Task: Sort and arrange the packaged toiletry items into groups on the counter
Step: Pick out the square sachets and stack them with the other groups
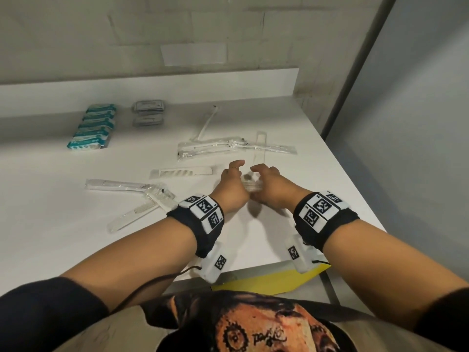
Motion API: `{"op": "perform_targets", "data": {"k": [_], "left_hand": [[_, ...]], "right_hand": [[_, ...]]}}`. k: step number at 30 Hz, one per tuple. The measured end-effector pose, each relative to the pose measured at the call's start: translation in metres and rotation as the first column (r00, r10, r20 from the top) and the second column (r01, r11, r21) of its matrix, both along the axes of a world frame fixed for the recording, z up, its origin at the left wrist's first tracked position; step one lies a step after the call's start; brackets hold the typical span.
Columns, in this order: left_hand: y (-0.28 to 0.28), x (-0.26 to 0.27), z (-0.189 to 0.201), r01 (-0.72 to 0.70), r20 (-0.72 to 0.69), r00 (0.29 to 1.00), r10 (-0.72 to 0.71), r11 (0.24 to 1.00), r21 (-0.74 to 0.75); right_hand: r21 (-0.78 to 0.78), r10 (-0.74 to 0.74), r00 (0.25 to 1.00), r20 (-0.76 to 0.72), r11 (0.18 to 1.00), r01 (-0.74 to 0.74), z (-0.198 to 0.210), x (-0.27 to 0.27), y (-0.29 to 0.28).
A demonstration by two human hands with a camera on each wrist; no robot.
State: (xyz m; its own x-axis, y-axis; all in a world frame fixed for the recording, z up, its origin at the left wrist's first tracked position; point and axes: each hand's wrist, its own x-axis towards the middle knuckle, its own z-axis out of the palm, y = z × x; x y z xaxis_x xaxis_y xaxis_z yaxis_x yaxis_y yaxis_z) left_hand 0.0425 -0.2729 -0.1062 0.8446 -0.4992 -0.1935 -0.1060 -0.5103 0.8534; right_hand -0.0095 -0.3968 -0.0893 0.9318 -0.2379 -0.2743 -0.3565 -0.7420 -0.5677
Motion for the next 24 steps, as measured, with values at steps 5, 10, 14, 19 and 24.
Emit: {"op": "perform_targets", "data": {"k": [5, 10, 14, 19, 24], "left_hand": [[-0.004, 0.006, -0.006, -0.085, -0.046, 0.996, 0.079, 0.985, -0.151], [-0.007, 0.008, -0.01, -0.063, 0.0, 0.998, 0.064, 0.992, -0.105], [-0.009, 0.01, -0.012, -0.064, 0.013, 0.998, 0.065, 0.995, -0.077], [-0.007, 0.009, -0.009, -0.038, 0.032, 0.999, 0.036, 0.998, 0.045], [0.005, 0.025, 0.014, -0.008, -0.009, 1.0, 0.008, 1.0, 0.013]], "right_hand": [[0.043, -0.015, 0.995, 0.104, 0.999, 0.01, 0.001, 0.003, 0.0], [0.081, -0.02, 0.999, 0.045, 0.997, 0.016, -0.002, 0.003, 0.007], [0.04, 0.002, 0.999, 0.038, 0.999, -0.004, -0.001, 0.003, 0.009], [0.025, 0.025, 1.0, 0.008, 0.999, -0.025, 0.0, -0.001, 0.008], [-0.073, 0.123, 0.991, 0.052, 0.99, -0.119, 0.025, 0.009, 0.005]]}}
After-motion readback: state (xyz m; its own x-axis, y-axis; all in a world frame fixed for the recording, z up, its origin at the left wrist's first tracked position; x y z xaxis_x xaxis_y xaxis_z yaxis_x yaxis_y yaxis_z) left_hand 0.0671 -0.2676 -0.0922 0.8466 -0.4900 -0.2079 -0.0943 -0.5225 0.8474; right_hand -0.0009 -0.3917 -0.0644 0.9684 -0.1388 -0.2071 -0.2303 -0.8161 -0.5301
